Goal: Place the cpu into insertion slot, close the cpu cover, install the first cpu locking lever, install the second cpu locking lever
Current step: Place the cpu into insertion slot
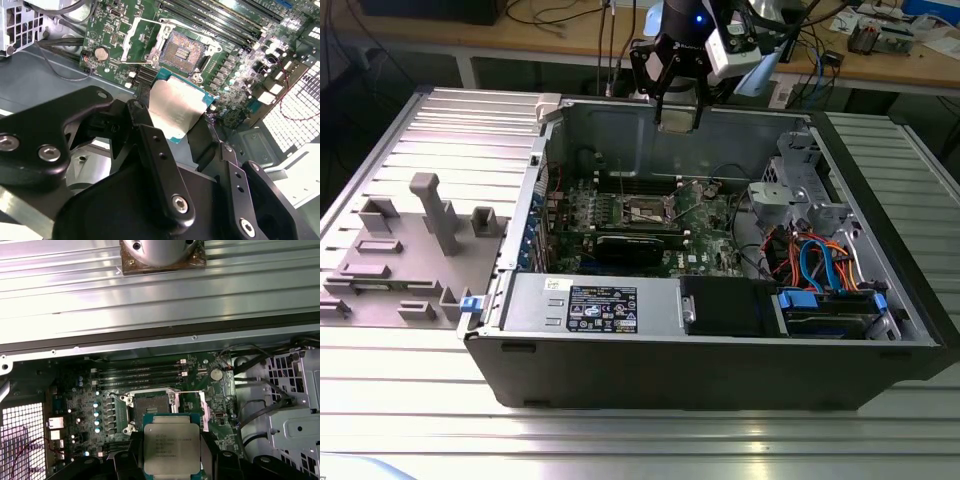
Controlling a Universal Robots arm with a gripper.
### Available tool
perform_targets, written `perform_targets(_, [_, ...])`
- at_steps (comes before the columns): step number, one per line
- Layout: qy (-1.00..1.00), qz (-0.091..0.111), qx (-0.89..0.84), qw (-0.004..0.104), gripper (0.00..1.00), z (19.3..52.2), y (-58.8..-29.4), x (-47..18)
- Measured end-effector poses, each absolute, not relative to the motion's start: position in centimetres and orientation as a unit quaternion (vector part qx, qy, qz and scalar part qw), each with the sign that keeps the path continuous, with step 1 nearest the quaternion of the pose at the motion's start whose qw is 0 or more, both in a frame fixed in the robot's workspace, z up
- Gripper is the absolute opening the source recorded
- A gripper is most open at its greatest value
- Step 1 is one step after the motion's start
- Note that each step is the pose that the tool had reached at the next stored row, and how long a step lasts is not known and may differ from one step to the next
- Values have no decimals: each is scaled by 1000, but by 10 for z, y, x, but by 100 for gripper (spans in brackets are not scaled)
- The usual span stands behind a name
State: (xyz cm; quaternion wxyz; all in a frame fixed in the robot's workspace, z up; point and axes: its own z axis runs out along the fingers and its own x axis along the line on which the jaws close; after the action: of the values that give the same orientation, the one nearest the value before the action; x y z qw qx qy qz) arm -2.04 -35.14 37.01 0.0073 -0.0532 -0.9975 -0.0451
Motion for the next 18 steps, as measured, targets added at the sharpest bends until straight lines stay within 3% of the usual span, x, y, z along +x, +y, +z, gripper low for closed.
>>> perform_targets(18, [-997, -45, -61, 7, 54, 370, -351, -20])
